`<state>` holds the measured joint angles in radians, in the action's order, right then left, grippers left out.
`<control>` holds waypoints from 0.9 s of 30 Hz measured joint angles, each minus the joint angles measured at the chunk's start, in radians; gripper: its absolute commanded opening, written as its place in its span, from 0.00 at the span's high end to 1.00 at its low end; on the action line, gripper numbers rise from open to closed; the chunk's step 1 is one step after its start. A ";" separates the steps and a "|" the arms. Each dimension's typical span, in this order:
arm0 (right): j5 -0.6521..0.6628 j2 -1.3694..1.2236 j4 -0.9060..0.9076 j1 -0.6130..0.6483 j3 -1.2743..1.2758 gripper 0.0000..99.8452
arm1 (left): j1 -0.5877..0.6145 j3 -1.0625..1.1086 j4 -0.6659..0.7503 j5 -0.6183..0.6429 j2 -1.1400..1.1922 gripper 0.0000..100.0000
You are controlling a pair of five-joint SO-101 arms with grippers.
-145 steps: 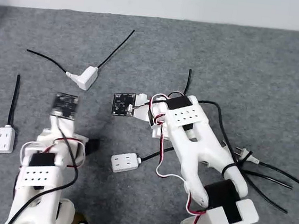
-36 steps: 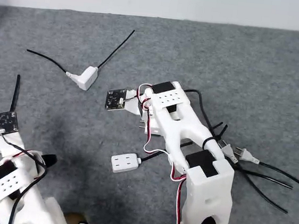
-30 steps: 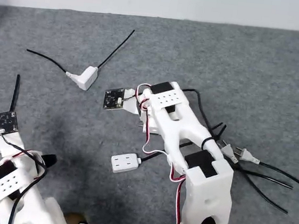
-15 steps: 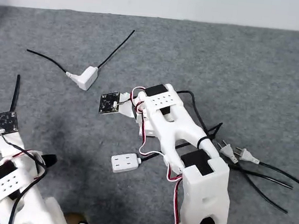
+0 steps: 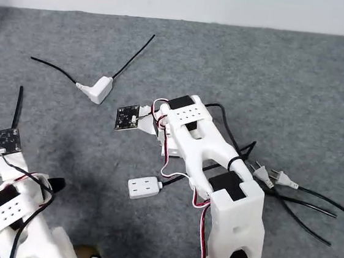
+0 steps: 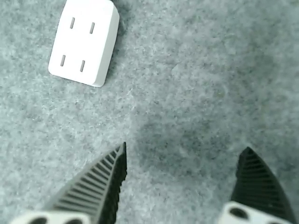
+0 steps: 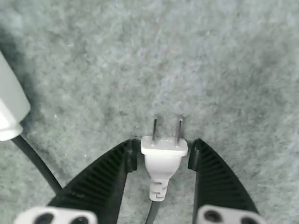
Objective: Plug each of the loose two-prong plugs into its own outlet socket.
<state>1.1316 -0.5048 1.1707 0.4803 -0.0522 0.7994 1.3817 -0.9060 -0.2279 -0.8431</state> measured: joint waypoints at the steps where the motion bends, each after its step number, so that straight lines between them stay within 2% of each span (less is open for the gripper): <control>1: 0.000 0.000 0.000 0.000 0.000 0.82 | 0.000 0.000 0.000 0.000 0.000 0.65; 21: 0.002 0.000 0.002 -0.026 0.000 0.82 | 0.000 0.000 0.000 0.000 0.000 0.65; 23: 0.002 0.000 0.002 -0.026 0.000 0.87 | 0.000 0.000 0.000 0.000 0.000 0.65; 25: 0.002 -0.005 0.002 -0.026 0.000 1.00 | 0.000 0.000 0.000 0.000 0.000 0.65; 27: 0.002 -0.021 0.000 -0.028 -0.026 0.97 | 0.000 0.000 0.000 0.000 0.000 0.65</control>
<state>1.1331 -0.5263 1.1707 0.4526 -0.0783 0.7994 1.3817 -0.9060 -0.2279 -0.8431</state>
